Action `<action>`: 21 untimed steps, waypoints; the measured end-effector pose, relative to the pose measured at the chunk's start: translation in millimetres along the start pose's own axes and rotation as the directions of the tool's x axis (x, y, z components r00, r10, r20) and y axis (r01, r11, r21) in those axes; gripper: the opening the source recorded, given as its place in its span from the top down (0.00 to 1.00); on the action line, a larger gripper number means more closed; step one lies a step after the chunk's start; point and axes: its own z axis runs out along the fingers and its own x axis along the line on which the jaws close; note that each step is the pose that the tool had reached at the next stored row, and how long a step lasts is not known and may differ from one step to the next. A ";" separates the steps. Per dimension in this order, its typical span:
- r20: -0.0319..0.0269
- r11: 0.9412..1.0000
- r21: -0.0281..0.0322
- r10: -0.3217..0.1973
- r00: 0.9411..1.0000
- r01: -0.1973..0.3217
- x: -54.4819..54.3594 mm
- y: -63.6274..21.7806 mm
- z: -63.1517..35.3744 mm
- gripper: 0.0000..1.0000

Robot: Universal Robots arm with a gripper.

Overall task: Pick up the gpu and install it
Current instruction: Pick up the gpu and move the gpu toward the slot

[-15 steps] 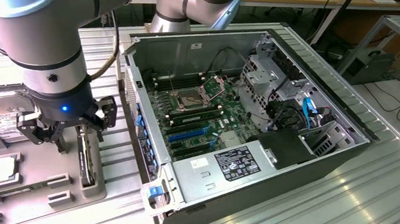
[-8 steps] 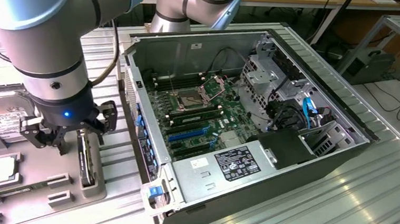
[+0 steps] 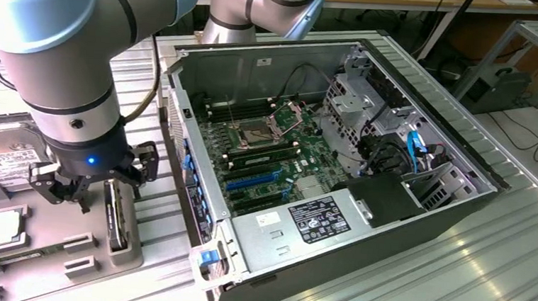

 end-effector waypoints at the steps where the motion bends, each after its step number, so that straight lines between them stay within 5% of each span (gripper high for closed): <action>1: 0.000 1.000 0.000 0.001 1.000 -0.001 0.1 -1.2 0.4 0.28; 14: 0.000 1.000 0.000 0.005 1.000 -0.005 0.3 -4.3 1.0 0.29; 21: 0.000 1.000 0.000 0.005 1.000 -0.005 0.2 -4.3 1.0 0.67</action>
